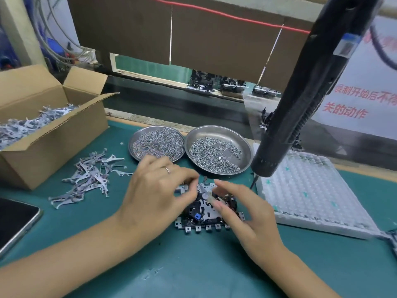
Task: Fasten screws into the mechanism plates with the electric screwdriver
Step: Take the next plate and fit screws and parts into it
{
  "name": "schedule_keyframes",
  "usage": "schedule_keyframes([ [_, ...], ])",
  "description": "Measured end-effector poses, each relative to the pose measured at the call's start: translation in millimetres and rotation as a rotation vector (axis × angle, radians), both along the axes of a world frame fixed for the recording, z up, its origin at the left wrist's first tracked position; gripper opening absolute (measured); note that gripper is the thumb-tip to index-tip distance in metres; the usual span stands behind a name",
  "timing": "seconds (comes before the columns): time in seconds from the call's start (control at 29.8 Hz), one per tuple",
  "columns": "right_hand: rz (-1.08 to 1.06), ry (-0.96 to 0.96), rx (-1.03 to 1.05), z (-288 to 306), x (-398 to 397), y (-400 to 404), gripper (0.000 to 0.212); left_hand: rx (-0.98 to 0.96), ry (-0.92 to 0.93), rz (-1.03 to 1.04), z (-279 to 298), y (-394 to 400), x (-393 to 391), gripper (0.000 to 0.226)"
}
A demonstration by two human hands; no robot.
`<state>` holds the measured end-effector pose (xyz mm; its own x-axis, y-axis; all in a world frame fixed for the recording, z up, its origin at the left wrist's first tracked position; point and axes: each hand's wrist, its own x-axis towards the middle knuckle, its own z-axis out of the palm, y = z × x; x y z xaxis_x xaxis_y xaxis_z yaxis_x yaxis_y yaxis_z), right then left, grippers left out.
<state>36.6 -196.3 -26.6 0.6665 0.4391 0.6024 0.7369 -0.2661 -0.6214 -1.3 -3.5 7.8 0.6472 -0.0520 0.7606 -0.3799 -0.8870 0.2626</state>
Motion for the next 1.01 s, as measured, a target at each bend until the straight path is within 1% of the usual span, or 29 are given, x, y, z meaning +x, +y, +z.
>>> schedule_keyframes([
  [0.07,-0.004,-0.043,0.0,-1.5,-0.1,0.1,0.021,0.001,0.031,-0.041,-0.6,-9.0,1.2,0.014],
  [0.13,-0.036,-0.059,0.001,-4.1,2.4,-5.4,0.018,-0.056,0.106,-0.066,-3.0,-15.3,3.1,0.012],
  [0.2,-0.068,0.009,0.032,-4.1,6.3,-8.8,0.018,-0.177,0.231,-0.089,-5.9,-18.2,2.1,0.011],
  [0.27,-0.079,0.114,0.053,-4.3,9.2,-10.3,0.019,-0.361,0.372,-0.143,-10.4,-18.3,3.5,0.003],
  [0.34,-0.062,0.193,0.044,-6.6,10.3,-11.8,0.02,-0.512,0.476,-0.217,-13.3,-15.6,4.4,0.014],
  [0.4,-0.037,0.243,0.038,-9.2,9.6,-13.5,0.02,-0.526,0.527,-0.247,-14.9,-13.8,6.4,0.005],
  [0.5,-0.008,0.279,0.043,-9.3,7.5,-14.4,0.02,-0.533,0.565,-0.272,-18.7,-14.1,4.3,0.014],
  [0.54,-0.011,0.291,0.047,-8.9,7.8,-14.1,0.02,-0.541,0.572,-0.278,-19.2,-15.0,3.8,0.014],
  [0.64,-0.039,0.336,0.054,-7.2,8.9,-13.2,0.021,-0.479,0.551,-0.271,-20.5,-16.0,3.1,0.01],
  [0.7,-0.058,0.288,0.003,-7.5,9.3,-13.1,0.02,-0.456,0.542,-0.251,-20.6,-16.7,2.5,0.01],
  [0.81,-0.075,0.124,-0.086,-9.7,7.9,-11.6,0.018,-0.483,0.542,-0.234,-21.0,-17.0,1.3,0.01],
  [0.91,-0.09,0.041,-0.129,-11.7,6.3,-10.6,0.018,-0.489,0.539,-0.208,-21.3,-17.4,0.5,0.014],
  [1.01,-0.104,0.02,-0.135,-11.9,5.5,-10.6,0.018,-0.483,0.546,-0.19,-21.0,-18.8,0.0,0.004],
])
